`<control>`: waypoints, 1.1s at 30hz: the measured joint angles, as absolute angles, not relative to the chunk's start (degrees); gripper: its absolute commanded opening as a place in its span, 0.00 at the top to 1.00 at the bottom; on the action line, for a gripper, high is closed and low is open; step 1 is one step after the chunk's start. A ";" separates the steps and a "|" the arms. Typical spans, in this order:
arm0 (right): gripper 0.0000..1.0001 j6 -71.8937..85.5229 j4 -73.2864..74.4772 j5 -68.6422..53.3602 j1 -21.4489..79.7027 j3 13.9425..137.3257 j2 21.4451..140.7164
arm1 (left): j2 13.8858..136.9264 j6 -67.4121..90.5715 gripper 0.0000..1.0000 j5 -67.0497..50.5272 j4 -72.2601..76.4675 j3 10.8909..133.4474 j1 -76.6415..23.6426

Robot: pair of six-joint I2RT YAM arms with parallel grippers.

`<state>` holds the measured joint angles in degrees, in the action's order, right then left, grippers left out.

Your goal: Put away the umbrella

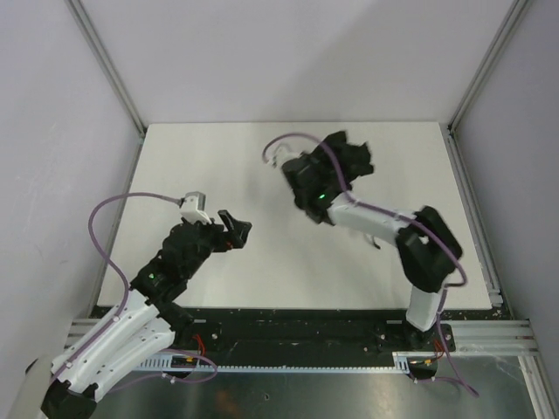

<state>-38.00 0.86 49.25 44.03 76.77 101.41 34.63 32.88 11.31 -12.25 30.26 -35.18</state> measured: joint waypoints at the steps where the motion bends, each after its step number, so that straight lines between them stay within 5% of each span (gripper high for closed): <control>1: 1.00 -37.85 0.73 48.97 46.09 76.62 103.98 | 34.37 34.39 0.07 11.79 -12.40 29.26 -35.11; 10: 1.00 -26.68 10.70 34.41 60.51 75.61 117.12 | 29.10 44.07 0.14 15.55 -13.39 23.31 -34.85; 19: 1.00 -19.05 19.88 10.57 54.06 77.76 115.39 | 26.63 51.44 0.20 17.85 -14.35 19.75 -34.72; 26: 1.00 -16.45 20.51 -12.67 46.13 78.30 115.68 | 34.46 58.06 0.02 15.90 -13.89 19.70 -34.48; 33: 1.00 -13.65 19.88 -30.33 42.09 78.78 117.75 | 48.77 66.48 0.01 5.76 -3.05 19.59 -30.24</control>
<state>-13.65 19.88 -30.33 42.09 78.78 117.75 48.77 66.48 5.76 -3.05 19.59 -30.24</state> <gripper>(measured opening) 0.404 0.993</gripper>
